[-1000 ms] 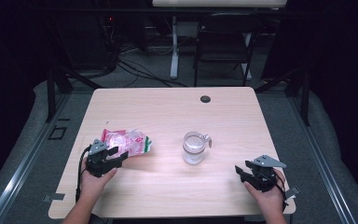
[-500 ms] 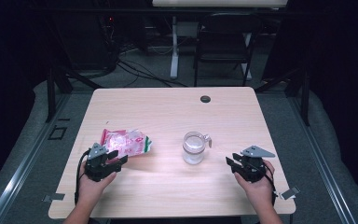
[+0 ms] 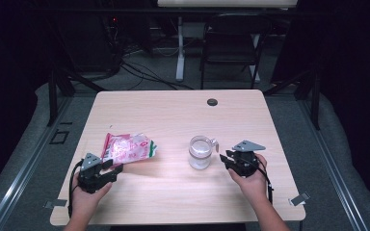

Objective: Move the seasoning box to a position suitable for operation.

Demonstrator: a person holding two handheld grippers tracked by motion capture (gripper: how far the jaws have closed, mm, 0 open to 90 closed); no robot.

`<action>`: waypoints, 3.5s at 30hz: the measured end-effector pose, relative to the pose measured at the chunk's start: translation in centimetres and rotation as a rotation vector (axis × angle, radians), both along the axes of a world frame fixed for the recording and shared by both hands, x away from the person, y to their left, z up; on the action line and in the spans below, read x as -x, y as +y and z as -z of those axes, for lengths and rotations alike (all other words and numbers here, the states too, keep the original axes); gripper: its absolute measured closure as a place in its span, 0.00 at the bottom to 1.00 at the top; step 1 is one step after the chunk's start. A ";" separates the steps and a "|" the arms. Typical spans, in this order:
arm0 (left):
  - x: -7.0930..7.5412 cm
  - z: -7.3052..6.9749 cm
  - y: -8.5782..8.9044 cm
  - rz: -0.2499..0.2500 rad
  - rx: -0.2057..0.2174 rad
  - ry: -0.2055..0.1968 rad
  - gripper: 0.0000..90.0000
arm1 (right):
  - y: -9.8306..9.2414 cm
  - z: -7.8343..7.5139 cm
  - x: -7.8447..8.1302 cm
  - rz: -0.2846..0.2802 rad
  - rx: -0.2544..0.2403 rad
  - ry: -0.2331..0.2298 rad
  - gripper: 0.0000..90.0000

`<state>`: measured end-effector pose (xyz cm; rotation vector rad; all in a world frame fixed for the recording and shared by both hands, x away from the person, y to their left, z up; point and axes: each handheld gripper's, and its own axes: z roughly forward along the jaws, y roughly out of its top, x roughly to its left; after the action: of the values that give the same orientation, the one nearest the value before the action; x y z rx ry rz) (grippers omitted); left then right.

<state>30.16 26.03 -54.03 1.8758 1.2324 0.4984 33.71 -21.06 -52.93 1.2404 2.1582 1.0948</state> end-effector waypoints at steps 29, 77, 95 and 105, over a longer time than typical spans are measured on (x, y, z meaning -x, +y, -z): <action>3.3 0.2 3.1 -0.129 -0.007 0.013 0.56 | 2.6 3.6 -6.2 0.025 0.052 0.065 0.87; -1.4 -0.7 -4.9 0.159 0.027 0.004 0.55 | 3.2 2.1 1.7 -0.066 0.063 0.096 0.72; -2.2 -6.1 -10.5 0.291 0.060 -0.020 0.58 | 1.2 -4.6 4.1 -0.045 0.027 0.058 0.59; -3.3 -6.3 -14.1 0.324 0.085 -0.012 0.56 | 2.0 -6.2 1.9 0.012 -0.138 0.117 0.67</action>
<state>33.51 11.93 -47.71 1.9472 0.9030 0.2768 31.77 -19.05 -46.75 1.4089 2.1886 1.2117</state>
